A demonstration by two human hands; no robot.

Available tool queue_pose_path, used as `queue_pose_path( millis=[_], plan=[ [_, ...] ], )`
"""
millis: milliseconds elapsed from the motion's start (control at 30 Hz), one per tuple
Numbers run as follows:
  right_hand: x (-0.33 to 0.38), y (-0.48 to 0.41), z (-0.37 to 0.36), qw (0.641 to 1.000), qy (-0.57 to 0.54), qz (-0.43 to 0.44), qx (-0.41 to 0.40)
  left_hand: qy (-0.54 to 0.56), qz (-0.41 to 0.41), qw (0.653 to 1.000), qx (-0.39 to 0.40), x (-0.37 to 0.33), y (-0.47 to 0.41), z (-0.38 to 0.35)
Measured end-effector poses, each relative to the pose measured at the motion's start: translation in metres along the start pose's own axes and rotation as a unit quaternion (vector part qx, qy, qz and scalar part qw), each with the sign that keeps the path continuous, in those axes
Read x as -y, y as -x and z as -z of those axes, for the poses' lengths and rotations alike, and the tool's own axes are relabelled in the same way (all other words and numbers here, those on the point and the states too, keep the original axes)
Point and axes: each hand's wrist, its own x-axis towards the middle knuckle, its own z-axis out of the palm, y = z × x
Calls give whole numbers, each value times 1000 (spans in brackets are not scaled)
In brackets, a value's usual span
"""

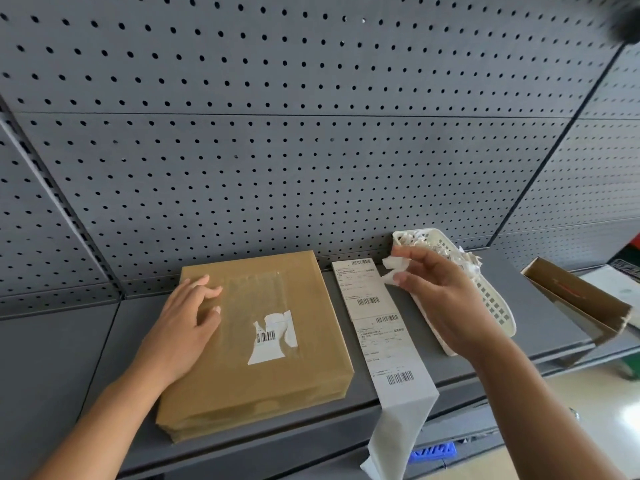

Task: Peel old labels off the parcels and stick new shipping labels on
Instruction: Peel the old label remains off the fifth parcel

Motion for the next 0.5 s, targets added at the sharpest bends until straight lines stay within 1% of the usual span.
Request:
queue_pose_path(
  millis=[33,100,167,233,333,433,500],
  plan=[
    [1,2,5,999,-25,6,19,-1,0,1000,0,0,0,0],
    [2,8,13,999,-38,14,32,1,0,1000,-1,0,0,0],
    [3,13,22,999,-27,15,21,4,1,1000,-2,-1,0,0],
    [3,18,30,1000,-2,11,-12,5,2,1000,-4,-1,-1,0],
    [2,20,38,990,101,34,-98,2,-2,1000,-7,2,-3,-1],
    [-2,19,54,947,247,85,-184,4,-9,1000,-15,3,-5,-3],
    [-4,18,67,920,306,110,-220,1,-13,1000,-17,5,-6,-5]
  ],
)
